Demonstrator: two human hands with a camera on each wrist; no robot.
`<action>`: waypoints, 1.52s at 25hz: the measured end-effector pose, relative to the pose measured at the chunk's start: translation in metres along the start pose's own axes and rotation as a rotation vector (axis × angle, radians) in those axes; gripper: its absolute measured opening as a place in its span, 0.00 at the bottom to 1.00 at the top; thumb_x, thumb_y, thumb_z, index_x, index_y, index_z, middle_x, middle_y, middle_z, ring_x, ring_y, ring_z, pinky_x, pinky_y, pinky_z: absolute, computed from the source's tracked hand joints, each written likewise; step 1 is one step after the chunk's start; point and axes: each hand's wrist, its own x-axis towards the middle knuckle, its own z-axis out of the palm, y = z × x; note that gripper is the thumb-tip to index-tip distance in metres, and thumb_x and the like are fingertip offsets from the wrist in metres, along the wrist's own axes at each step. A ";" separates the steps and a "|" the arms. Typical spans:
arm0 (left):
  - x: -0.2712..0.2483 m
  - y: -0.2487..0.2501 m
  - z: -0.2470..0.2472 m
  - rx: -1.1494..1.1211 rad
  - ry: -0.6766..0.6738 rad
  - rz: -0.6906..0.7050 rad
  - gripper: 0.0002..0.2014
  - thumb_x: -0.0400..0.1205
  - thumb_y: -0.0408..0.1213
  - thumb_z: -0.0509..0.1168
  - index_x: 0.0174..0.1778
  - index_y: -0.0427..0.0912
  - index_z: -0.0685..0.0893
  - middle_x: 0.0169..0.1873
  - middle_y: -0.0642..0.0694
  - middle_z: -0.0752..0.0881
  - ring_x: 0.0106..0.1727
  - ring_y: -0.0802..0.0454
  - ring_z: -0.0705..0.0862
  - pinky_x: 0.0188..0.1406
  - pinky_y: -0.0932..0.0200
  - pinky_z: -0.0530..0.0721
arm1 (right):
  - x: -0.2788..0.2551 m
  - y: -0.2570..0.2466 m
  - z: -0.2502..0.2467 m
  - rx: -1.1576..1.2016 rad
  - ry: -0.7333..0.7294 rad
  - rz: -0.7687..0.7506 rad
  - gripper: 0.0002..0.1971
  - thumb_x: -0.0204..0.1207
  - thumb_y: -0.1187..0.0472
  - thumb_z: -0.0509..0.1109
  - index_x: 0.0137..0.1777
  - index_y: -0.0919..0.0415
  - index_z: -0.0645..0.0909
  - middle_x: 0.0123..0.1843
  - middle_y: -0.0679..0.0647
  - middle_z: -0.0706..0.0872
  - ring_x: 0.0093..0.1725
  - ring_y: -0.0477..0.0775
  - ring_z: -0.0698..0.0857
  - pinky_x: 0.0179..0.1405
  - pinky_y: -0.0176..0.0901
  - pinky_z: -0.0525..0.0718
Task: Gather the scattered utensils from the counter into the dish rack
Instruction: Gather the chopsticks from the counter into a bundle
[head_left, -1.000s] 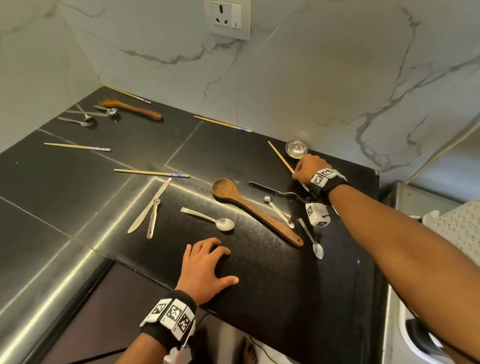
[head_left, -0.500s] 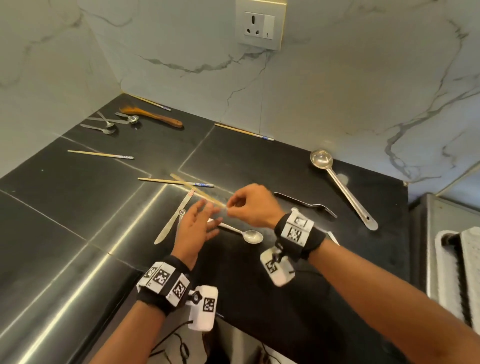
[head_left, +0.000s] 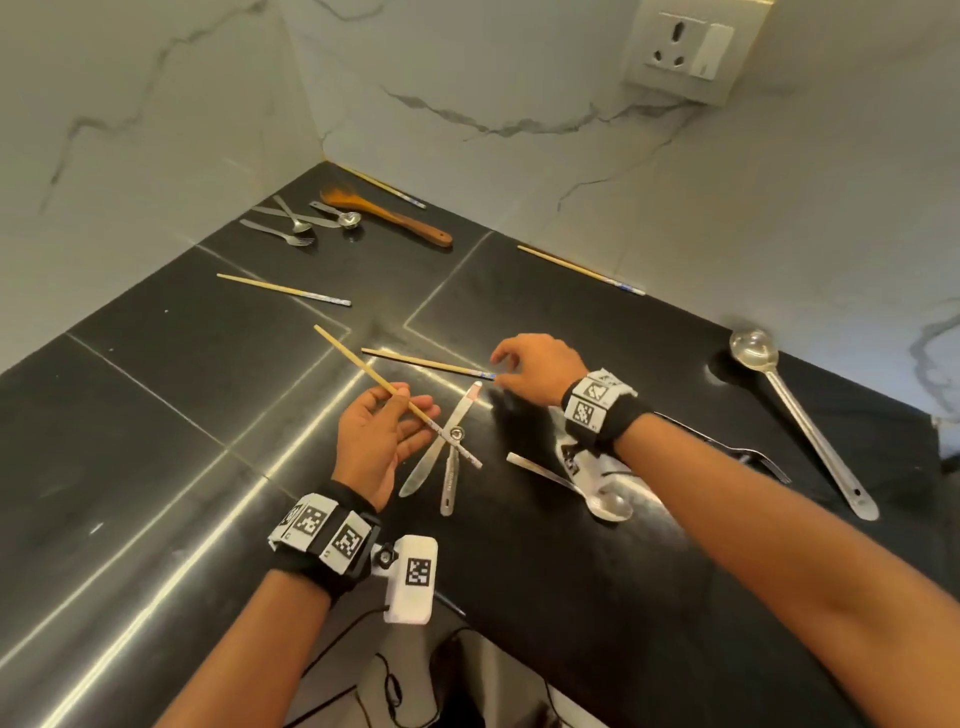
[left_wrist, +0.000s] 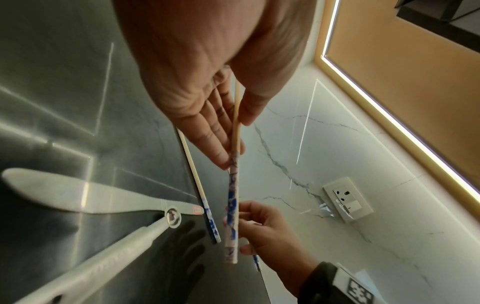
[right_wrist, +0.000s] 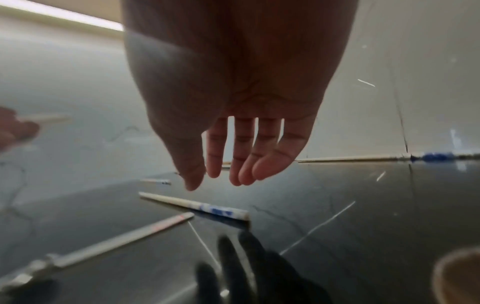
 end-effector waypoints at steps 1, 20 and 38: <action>0.004 0.004 -0.006 0.012 0.000 0.002 0.07 0.86 0.36 0.64 0.57 0.39 0.79 0.48 0.37 0.90 0.53 0.41 0.91 0.44 0.52 0.91 | 0.014 0.003 0.002 -0.088 -0.048 -0.014 0.17 0.75 0.45 0.72 0.64 0.45 0.83 0.59 0.49 0.85 0.59 0.54 0.85 0.55 0.51 0.85; 0.019 -0.012 0.017 0.042 -0.140 -0.204 0.03 0.87 0.33 0.61 0.52 0.39 0.80 0.53 0.34 0.90 0.56 0.39 0.90 0.63 0.40 0.86 | -0.036 0.002 -0.007 1.089 0.218 0.314 0.02 0.72 0.71 0.78 0.42 0.68 0.92 0.41 0.61 0.93 0.41 0.53 0.90 0.41 0.41 0.90; 0.010 -0.004 0.042 -0.055 0.035 -0.077 0.07 0.88 0.31 0.58 0.60 0.38 0.76 0.50 0.36 0.87 0.54 0.38 0.90 0.59 0.40 0.86 | 0.023 0.075 -0.046 -0.094 0.079 -0.108 0.23 0.78 0.49 0.70 0.72 0.53 0.81 0.68 0.54 0.86 0.67 0.57 0.84 0.67 0.53 0.82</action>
